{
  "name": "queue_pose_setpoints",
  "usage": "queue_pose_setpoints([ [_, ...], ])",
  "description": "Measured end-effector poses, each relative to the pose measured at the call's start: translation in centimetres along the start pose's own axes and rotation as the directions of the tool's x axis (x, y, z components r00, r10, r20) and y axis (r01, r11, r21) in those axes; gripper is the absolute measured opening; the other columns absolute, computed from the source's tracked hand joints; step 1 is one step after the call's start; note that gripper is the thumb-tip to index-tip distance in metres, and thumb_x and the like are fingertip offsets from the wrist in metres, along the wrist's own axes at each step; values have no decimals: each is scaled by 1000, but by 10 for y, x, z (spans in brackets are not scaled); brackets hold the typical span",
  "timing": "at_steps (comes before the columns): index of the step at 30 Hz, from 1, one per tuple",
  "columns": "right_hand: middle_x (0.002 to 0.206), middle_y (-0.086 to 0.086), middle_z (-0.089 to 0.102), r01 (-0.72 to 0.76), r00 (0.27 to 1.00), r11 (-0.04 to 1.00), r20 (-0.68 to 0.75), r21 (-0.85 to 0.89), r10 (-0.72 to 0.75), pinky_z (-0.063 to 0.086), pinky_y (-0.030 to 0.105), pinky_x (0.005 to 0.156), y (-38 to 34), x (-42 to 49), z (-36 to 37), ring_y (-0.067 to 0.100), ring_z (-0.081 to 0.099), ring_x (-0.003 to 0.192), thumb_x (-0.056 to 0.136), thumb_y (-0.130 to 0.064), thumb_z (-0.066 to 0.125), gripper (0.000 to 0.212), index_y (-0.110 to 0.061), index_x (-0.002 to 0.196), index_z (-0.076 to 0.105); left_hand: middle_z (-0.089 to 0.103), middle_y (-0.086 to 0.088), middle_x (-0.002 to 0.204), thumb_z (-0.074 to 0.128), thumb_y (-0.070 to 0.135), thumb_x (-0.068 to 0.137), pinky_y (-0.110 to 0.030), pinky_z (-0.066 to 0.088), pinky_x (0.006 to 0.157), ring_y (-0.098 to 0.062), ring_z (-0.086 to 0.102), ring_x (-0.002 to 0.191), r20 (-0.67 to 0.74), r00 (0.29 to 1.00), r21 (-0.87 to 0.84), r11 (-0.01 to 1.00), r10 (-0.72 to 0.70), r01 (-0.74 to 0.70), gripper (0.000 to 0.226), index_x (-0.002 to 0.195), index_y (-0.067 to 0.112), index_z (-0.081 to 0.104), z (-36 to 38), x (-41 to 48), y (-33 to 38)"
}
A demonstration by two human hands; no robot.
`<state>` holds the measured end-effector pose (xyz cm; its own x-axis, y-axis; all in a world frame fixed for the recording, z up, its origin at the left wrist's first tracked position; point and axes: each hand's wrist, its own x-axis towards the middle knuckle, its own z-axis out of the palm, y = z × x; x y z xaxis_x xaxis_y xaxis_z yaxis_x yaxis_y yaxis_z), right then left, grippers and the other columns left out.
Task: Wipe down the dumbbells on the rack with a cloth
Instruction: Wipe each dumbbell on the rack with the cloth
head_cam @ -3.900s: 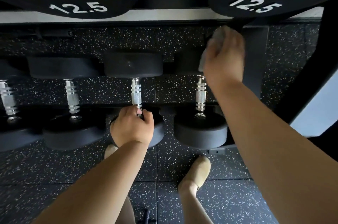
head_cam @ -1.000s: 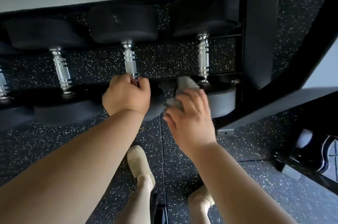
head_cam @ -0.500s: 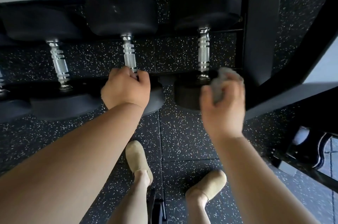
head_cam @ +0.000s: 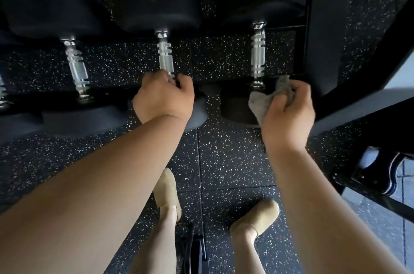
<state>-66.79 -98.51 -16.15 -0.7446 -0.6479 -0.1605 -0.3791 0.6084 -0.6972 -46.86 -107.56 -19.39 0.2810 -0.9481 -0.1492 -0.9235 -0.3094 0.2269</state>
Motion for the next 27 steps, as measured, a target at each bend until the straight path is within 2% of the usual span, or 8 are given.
queue_pose_setpoints([
  [4,97,1,74,413,868,911,306,-7,-392,48,30,69,-40,-47,55,24,65,86,97,-22,52,23,-13,110,70,64,-4,100,35,60,98,-35,41,69,-29,59,79,31,999,-41,999,-5,6,51,92,22,69,-6,0,-1],
  [8,103,1,63,19,934,989,350,146,-70,46,36,74,-56,-82,87,19,59,90,107,-31,46,15,-19,111,53,64,0,96,16,53,98,-35,38,70,-24,58,83,96,995,-218,976,-2,23,62,104,19,68,-19,2,-8],
  [11,135,5,49,107,880,992,459,60,-123,50,43,102,-47,-103,85,22,52,122,102,-46,54,49,-13,137,42,62,6,100,29,45,102,-36,44,84,-16,56,94,107,949,-388,891,296,-234,46,105,17,65,-39,0,-49],
  [15,157,10,33,302,863,953,422,13,-279,38,43,120,-53,-124,96,27,33,148,95,-40,69,69,-6,147,37,65,-3,118,49,34,102,-46,41,106,-27,58,114,95,808,-7,812,582,-584,29,118,14,62,-76,35,-145],
  [16,155,12,37,415,832,910,408,-5,-377,37,44,120,-62,-128,104,29,34,148,96,-32,70,63,-4,145,43,65,-5,120,48,36,102,-49,41,107,-29,58,116,127,788,63,788,603,-613,31,119,14,62,-85,48,-163],
  [18,146,14,51,694,639,719,454,5,-621,40,49,117,-82,-139,126,32,42,143,95,-18,71,47,-6,138,57,66,-7,121,45,42,100,-51,41,106,-32,58,117,194,768,163,751,611,-639,38,119,14,63,-95,75,-185],
  [21,135,15,64,826,483,564,501,11,-718,38,51,118,-93,-152,161,36,51,137,97,-16,68,28,-8,123,69,66,-7,118,41,51,98,-50,43,101,-34,58,113,220,784,213,755,581,-620,45,116,16,64,-87,102,-196],
  [27,125,9,68,695,709,698,325,-172,-626,42,41,113,-64,-117,122,27,62,118,102,-23,56,31,-6,125,66,70,-8,98,45,47,95,-46,48,82,-36,60,93,126,841,108,835,527,-539,40,95,16,71,-71,107,-211],
])
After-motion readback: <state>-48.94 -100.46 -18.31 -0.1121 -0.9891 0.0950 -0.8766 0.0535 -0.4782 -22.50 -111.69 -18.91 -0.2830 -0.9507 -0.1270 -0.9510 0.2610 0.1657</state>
